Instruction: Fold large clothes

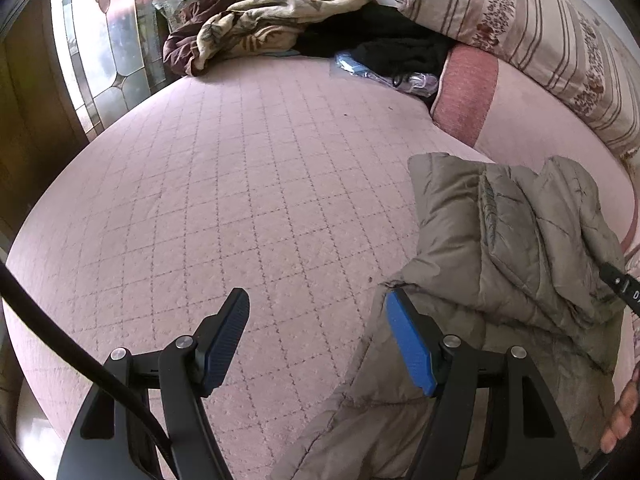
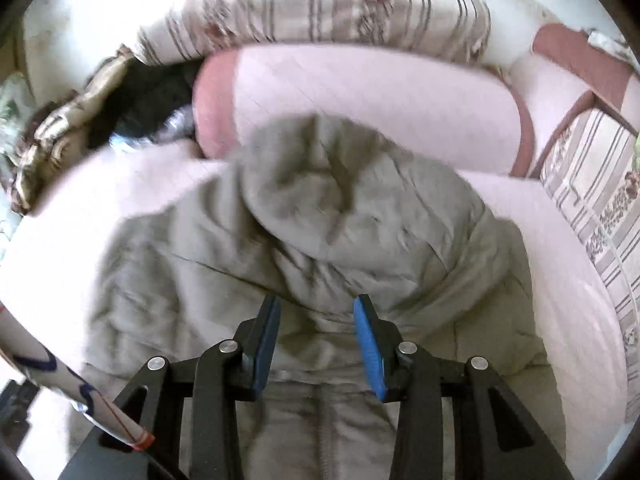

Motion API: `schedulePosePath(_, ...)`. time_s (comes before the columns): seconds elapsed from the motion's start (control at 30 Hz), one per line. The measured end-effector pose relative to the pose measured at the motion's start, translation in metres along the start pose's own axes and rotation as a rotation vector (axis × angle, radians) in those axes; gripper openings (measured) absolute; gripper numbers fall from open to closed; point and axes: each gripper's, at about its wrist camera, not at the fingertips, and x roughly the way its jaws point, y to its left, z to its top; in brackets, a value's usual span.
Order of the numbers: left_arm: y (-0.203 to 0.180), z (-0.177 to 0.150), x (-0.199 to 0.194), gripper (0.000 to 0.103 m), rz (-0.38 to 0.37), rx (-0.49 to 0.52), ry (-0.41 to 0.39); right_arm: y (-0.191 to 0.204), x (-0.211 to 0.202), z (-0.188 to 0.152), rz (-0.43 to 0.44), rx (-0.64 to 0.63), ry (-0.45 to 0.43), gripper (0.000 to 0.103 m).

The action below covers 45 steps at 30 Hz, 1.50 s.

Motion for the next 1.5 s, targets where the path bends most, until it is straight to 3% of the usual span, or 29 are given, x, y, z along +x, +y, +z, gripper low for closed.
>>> schedulePosePath(0.1, -0.002, -0.001, 0.0, 0.07, -0.004, 0.012, 0.004, 0.021, 0.009, 0.006, 0.04, -0.025, 0.021, 0.042)
schedulePosePath(0.27, -0.001, 0.0, 0.0, 0.07, 0.003, 0.011, -0.002, 0.032, 0.072, -0.002, 0.01, -0.001, 0.141, 0.042)
schedulePosePath(0.4, 0.003, 0.003, 0.005, 0.07, -0.003, -0.008, 0.011, 0.04, 0.092, -0.002, -0.032, -0.051, 0.166, 0.042)
schedulePosePath(0.5, 0.003, 0.003, 0.004, 0.07, -0.002, -0.009, 0.012, 0.049, 0.082, 0.007, -0.062, -0.122, 0.163, 0.042)
schedulePosePath(0.63, 0.003, 0.001, 0.003, 0.07, 0.007, -0.006, 0.005, 0.057, 0.04, 0.013, -0.004, -0.1, 0.031, 0.042)
schedulePosePath(0.8, 0.003, -0.001, 0.006, 0.07, 0.017, 0.0, 0.017, 0.088, 0.048, -0.003, 0.066, -0.143, 0.079, 0.042)
schedulePosePath(0.93, 0.005, 0.0, 0.008, 0.07, 0.026, -0.007, 0.013, 0.108, 0.074, -0.018, -0.037, -0.208, 0.076, 0.046)
schedulePosePath(1.1, 0.005, 0.001, 0.012, 0.07, 0.014, -0.011, 0.024, 0.116, 0.061, -0.019, -0.096, -0.306, 0.03, 0.047)
schedulePosePath(1.5, 0.0, -0.008, 0.004, 0.07, 0.037, 0.032, -0.005, 0.081, 0.014, -0.023, -0.203, -0.264, -0.028, 0.051)
